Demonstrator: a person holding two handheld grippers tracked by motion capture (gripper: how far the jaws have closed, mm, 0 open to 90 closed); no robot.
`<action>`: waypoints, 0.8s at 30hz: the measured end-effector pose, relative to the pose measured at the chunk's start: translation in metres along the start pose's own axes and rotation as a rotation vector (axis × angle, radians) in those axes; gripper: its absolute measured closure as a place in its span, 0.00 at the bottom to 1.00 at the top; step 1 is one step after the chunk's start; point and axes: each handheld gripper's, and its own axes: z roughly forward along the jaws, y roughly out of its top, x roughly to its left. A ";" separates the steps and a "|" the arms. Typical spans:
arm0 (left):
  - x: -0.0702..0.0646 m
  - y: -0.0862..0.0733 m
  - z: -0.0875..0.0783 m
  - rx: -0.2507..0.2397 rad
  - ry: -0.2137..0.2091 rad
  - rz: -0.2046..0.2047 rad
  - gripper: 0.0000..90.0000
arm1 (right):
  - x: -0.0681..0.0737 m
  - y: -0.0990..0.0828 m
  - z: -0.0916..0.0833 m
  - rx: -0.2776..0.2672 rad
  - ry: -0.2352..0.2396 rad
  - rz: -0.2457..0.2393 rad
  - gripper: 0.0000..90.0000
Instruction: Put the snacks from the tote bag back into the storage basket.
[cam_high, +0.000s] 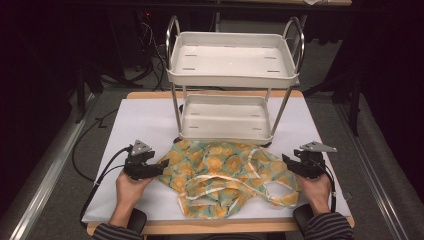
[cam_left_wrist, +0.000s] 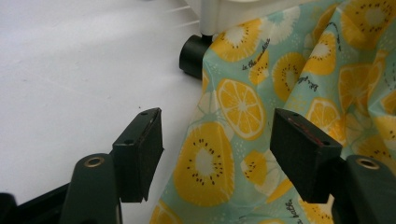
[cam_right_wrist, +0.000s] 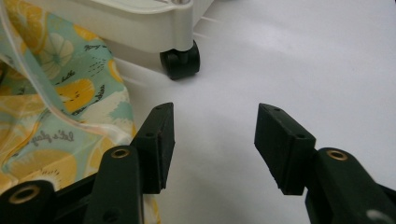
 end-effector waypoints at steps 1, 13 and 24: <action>-0.001 0.000 0.000 0.001 0.000 0.002 0.38 | 0.000 0.000 -0.001 -0.003 -0.001 -0.009 0.55; -0.013 0.002 0.002 -0.008 -0.051 0.024 0.37 | 0.006 0.002 -0.008 -0.047 0.023 -0.011 0.55; -0.023 0.005 0.010 0.032 -0.059 0.065 0.37 | 0.014 0.001 -0.021 -0.098 0.106 -0.029 0.58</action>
